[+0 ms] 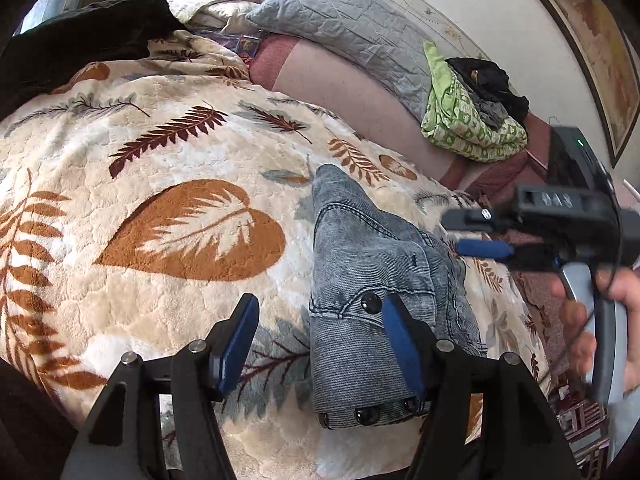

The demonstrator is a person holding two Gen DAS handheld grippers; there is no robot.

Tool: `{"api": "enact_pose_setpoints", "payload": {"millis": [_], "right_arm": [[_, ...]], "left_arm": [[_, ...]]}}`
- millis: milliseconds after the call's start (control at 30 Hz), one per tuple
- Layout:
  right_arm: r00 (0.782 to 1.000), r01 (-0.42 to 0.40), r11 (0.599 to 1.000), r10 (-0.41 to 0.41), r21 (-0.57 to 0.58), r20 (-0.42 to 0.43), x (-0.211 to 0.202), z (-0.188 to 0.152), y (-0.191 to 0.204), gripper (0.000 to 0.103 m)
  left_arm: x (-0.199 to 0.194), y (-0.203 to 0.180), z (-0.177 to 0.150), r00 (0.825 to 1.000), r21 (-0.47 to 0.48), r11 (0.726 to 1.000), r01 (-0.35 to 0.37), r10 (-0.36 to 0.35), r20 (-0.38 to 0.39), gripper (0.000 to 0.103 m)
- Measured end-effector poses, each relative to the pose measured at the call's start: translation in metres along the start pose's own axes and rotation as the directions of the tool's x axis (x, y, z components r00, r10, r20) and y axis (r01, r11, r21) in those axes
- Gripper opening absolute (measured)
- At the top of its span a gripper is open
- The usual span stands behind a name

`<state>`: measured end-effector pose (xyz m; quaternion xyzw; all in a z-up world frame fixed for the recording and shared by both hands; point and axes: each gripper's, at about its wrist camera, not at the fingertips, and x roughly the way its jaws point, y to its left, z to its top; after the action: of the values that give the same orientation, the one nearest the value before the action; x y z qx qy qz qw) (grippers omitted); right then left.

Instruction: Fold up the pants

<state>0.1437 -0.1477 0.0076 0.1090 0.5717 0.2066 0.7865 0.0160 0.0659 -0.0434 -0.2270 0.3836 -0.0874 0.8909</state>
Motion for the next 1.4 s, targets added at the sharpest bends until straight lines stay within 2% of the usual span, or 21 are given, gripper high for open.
{"api": "enact_pose_setpoints", "payload": {"millis": [67,133,200,300,433,500,533,600,667,733,800,867,933,967,1033,1100,1133,1167,1200,1267,1400], "right_arm": [[0.998,0.057,0.998,-0.058,-0.023,-0.026,0.008,-0.023,-0.01,0.061],[0.974,0.203,0.974,-0.212,-0.102,-0.085,0.042,-0.043,-0.029,0.063],[0.98,0.195,0.974,-0.198,-0.118,-0.013,0.036,-0.054,-0.033,0.067],[0.977,0.212,0.97,-0.209,-0.115,0.034,0.013,-0.049,-0.021,0.068],[0.969,0.201,0.971,-0.179,-0.126,0.169,-0.015,-0.025,-0.003,0.068],[0.965,0.21,0.97,-0.186,-0.119,0.184,-0.007,-0.008,-0.003,0.075],[0.958,0.252,0.959,-0.229,-0.127,0.175,0.007,-0.003,-0.008,0.076],[0.911,0.411,0.894,-0.4,-0.177,0.094,0.052,-0.001,-0.026,0.077],[0.945,0.323,0.942,-0.316,-0.089,0.082,0.057,-0.006,-0.051,0.082],[0.957,0.269,0.963,-0.266,-0.007,0.12,0.037,-0.007,-0.056,0.082],[0.936,0.302,0.953,-0.295,-0.005,0.191,0.018,-0.011,-0.052,0.082],[0.888,0.429,0.903,-0.418,-0.021,0.19,0.024,-0.012,-0.058,0.083],[0.926,0.371,0.929,-0.369,-0.008,0.082,0.043,-0.009,-0.081,0.085],[0.941,0.324,0.945,-0.327,0.05,0.088,0.037,-0.011,-0.088,0.085],[0.936,0.318,0.945,-0.325,0.072,0.133,0.02,-0.014,-0.086,0.085],[0.912,0.365,0.93,-0.365,0.034,0.186,0.012,-0.019,-0.078,0.085],[0.902,0.405,0.914,-0.4,0.004,0.159,0.021,-0.02,-0.078,0.087],[0.904,0.423,0.905,-0.42,-0.03,0.077,0.038,-0.02,-0.083,0.088],[0.918,0.394,0.919,-0.393,-0.001,0.052,0.04,-0.021,-0.089,0.088],[0.93,0.348,0.935,-0.353,0.072,0.097,0.02,-0.025,-0.09,0.088],[0.918,0.332,0.943,-0.328,0.02,0.223,-0.018,-0.048,-0.063,0.089]], "left_arm": [[0.009,0.004,0.003,1.0,-0.024,1.0,-0.008,0.007,-0.022,0.065],[0.023,0.0,0.0,0.995,0.007,1.0,-0.03,0.031,-0.093,0.067],[0.031,-0.003,-0.005,0.991,0.031,0.999,-0.035,0.039,-0.131,0.067],[0.022,-0.008,-0.001,0.994,0.049,0.998,-0.046,0.051,-0.096,0.067],[0.032,-0.015,0.0,0.989,0.083,0.995,-0.054,0.065,-0.137,0.067],[0.039,-0.018,-0.007,0.983,0.108,0.992,-0.065,0.082,-0.164,0.069],[0.038,-0.018,-0.008,0.985,0.109,0.992,-0.07,0.086,-0.15,0.07],[0.037,-0.016,-0.008,0.986,0.106,0.993,-0.059,0.074,-0.148,0.073],[0.037,-0.012,-0.007,0.986,0.096,0.994,-0.048,0.062,-0.155,0.074],[0.037,-0.011,-0.008,0.988,0.1,0.994,-0.044,0.059,-0.146,0.075],[0.04,-0.011,-0.008,0.987,0.099,0.994,-0.043,0.057,-0.147,0.076],[0.04,-0.011,-0.007,0.988,0.096,0.995,-0.039,0.053,-0.146,0.077],[0.041,-0.012,-0.007,0.987,0.098,0.994,-0.043,0.057,-0.148,0.077],[0.04,-0.012,-0.007,0.988,0.104,0.994,-0.042,0.057,-0.144,0.077],[0.039,-0.012,-0.007,0.989,0.107,0.993,-0.044,0.058,-0.138,0.077],[0.04,-0.012,-0.007,0.989,0.103,0.994,-0.047,0.061,-0.137,0.077],[0.04,-0.013,-0.007,0.989,0.107,0.993,-0.049,0.064,-0.135,0.078],[0.041,-0.015,-0.007,0.988,0.113,0.992,-0.055,0.071,-0.136,0.078],[0.04,-0.016,-0.007,0.988,0.12,0.991,-0.065,0.081,-0.133,0.078],[0.036,-0.017,-0.007,0.989,0.134,0.988,-0.073,0.089,-0.117,0.078],[0.036,-0.016,-0.007,0.989,0.129,0.989,-0.072,0.088,-0.121,0.078]]}}
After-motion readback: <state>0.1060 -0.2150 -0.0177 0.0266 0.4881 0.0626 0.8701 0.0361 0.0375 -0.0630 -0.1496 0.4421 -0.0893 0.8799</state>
